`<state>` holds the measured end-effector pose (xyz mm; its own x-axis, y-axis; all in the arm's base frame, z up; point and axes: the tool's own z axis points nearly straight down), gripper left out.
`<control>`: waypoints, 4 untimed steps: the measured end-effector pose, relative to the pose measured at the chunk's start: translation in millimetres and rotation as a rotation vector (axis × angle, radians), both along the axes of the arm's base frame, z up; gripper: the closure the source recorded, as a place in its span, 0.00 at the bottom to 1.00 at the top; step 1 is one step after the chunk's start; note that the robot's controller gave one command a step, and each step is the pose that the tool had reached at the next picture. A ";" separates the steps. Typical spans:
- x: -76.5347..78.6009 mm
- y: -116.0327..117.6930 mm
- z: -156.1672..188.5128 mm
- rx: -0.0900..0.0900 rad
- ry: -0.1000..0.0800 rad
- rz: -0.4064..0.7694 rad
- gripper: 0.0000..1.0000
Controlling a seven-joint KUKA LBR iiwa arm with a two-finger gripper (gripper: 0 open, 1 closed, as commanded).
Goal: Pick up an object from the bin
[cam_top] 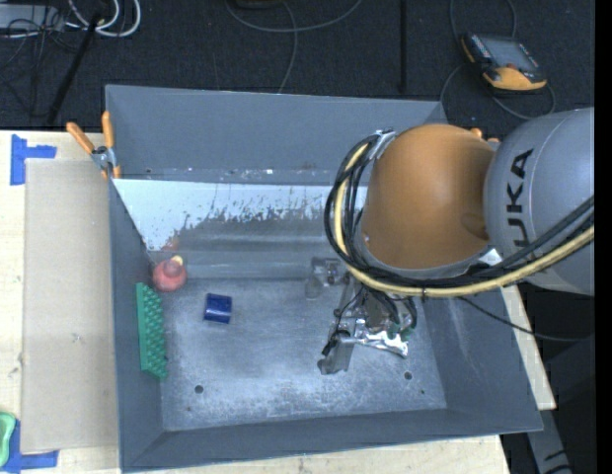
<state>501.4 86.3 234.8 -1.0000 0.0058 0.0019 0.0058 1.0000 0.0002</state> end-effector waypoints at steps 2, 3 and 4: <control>107.6 107.0 -162.6 0.001 -0.003 0.119 0.00; 107.5 106.0 -161.2 0.000 -0.003 0.116 1.00; 75.5 122.2 -46.4 0.002 -0.008 0.435 1.00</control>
Offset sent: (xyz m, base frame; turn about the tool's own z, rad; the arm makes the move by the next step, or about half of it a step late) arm 0.0440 0.0710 -0.1181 0.0088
